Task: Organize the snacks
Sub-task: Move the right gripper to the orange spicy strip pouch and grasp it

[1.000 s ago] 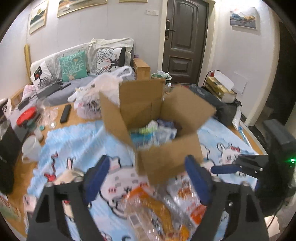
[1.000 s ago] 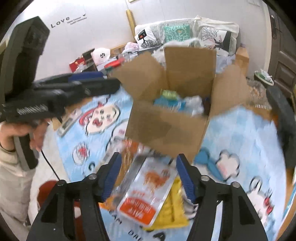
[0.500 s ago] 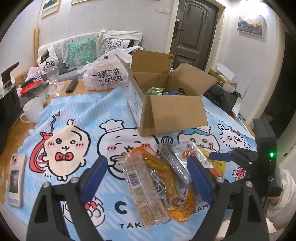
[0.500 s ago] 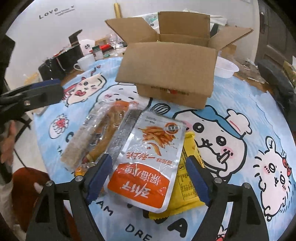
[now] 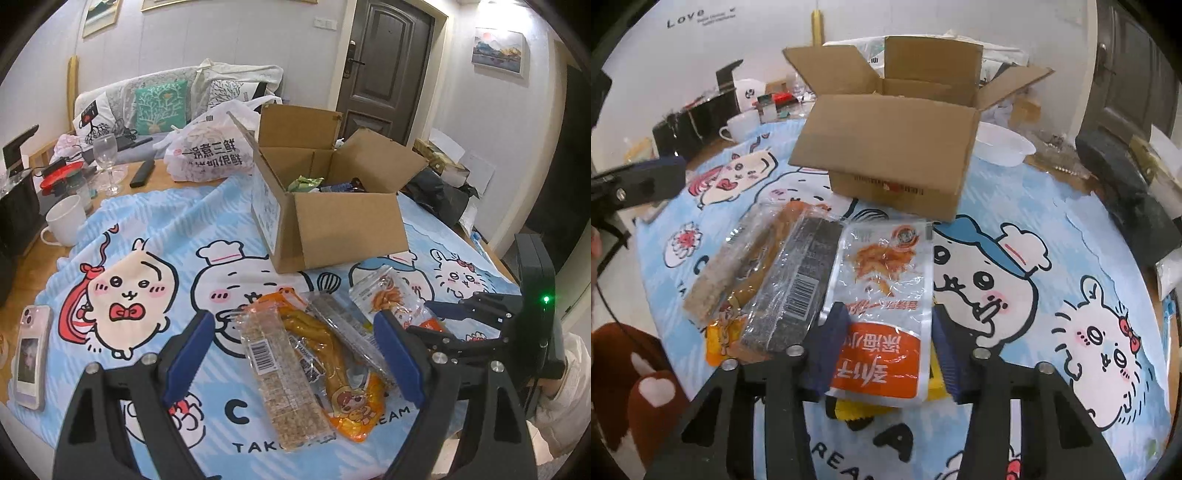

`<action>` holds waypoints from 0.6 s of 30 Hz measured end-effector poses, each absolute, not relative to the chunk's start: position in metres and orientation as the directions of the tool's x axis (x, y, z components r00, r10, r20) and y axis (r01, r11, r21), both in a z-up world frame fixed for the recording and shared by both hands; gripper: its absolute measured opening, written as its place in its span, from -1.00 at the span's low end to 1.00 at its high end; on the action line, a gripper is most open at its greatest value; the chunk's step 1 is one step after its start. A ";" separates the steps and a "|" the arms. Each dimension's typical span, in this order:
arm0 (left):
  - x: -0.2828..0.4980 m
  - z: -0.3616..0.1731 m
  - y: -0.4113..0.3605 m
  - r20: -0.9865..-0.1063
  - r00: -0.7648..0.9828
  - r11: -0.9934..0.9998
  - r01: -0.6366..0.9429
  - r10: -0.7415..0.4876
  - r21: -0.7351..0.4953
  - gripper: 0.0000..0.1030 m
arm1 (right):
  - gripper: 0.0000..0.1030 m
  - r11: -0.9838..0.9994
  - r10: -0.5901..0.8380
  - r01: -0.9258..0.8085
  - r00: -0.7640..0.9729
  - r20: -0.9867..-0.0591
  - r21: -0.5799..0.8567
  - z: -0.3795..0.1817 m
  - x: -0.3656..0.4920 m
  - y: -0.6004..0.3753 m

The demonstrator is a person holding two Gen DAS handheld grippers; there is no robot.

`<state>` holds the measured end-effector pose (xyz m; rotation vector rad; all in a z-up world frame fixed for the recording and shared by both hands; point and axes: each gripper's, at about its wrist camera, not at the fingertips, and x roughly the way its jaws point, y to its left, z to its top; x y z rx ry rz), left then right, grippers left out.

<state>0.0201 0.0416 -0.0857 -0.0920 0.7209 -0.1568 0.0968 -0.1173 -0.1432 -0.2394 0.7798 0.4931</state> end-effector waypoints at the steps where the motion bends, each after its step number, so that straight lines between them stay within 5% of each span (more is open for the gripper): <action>1: 0.020 -0.085 0.040 -0.649 0.741 0.984 0.113 -0.176 -0.137 0.66 | -0.24 0.861 0.334 -0.508 0.601 -0.726 -0.024 -0.143 0.097 -0.119; 5: 0.019 -0.084 0.037 -0.646 0.742 0.984 0.122 -0.179 -0.133 0.66 | -0.20 0.868 0.318 -0.496 0.609 -0.727 -0.036 -0.142 0.096 -0.122; 10: 0.018 -0.084 0.037 -0.646 0.742 0.983 0.121 -0.180 -0.135 0.66 | 0.36 0.865 0.323 -0.501 0.607 -0.725 -0.034 -0.144 0.090 -0.118; 16: 0.014 -0.083 0.039 -0.644 0.744 0.984 0.116 -0.178 -0.139 0.66 | 0.38 0.843 0.316 -0.533 0.607 -0.729 -0.077 -0.148 0.094 -0.109; 18: 0.013 -0.083 0.041 -0.644 0.744 0.984 0.113 -0.177 -0.140 0.66 | 0.56 0.836 0.329 -0.544 0.594 -0.734 -0.065 -0.148 0.101 -0.113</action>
